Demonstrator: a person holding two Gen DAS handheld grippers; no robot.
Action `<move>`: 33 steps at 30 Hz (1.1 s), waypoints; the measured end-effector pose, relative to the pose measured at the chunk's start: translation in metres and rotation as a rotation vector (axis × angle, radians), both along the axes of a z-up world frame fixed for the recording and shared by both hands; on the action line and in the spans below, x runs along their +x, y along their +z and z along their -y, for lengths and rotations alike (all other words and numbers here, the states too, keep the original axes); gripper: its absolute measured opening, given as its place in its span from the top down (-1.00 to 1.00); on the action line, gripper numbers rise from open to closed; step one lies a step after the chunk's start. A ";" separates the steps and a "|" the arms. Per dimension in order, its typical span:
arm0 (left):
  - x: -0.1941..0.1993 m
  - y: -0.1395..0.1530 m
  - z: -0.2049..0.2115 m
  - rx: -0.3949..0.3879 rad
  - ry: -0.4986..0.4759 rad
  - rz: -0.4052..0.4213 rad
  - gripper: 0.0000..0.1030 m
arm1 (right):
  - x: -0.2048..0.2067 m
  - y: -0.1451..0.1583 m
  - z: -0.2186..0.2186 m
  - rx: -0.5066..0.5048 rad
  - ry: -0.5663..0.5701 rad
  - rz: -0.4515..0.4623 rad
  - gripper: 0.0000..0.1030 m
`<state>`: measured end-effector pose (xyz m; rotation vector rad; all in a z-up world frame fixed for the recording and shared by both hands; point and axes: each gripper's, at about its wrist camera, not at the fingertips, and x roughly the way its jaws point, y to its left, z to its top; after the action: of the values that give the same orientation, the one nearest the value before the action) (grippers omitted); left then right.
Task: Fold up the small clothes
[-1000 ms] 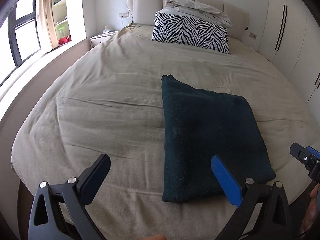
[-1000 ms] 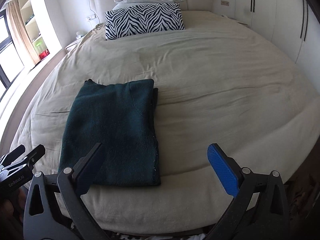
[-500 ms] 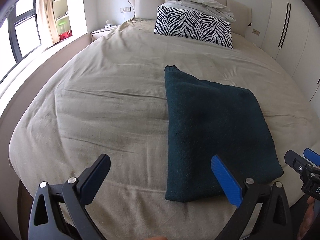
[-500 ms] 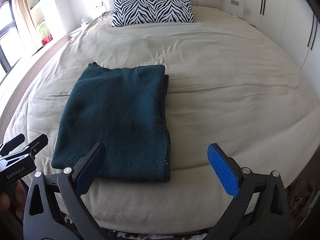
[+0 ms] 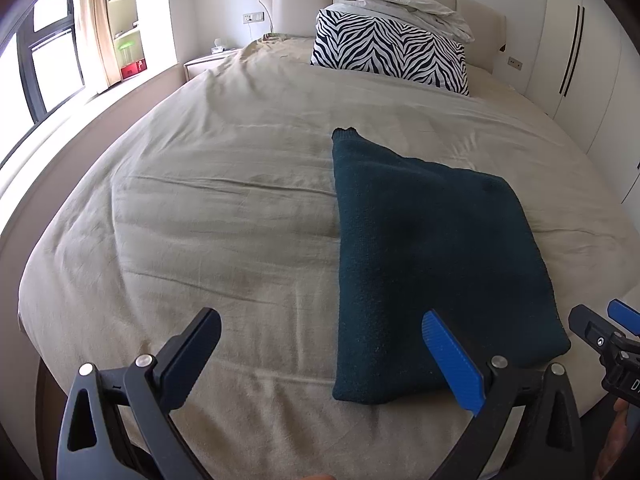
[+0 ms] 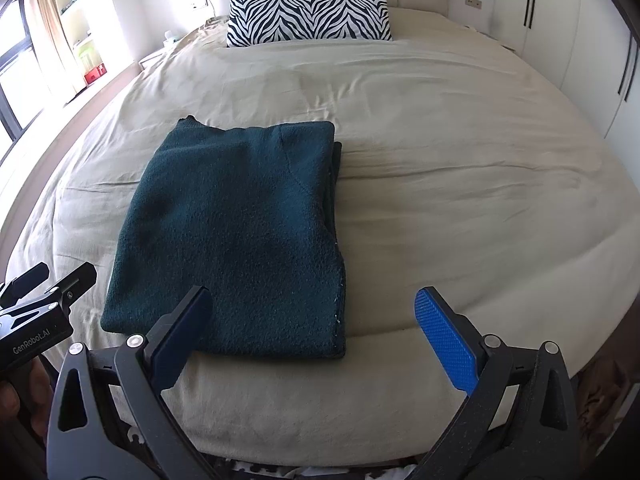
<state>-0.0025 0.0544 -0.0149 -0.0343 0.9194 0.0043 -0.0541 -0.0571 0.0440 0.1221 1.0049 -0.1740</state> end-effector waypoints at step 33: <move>-0.002 -0.001 0.000 -0.001 0.003 -0.003 -1.00 | -0.001 -0.004 -0.001 0.000 -0.005 -0.004 -1.00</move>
<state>-0.0043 0.0548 -0.0160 -0.0363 0.9225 0.0070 -0.0549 -0.0560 0.0395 0.1240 1.0090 -0.1790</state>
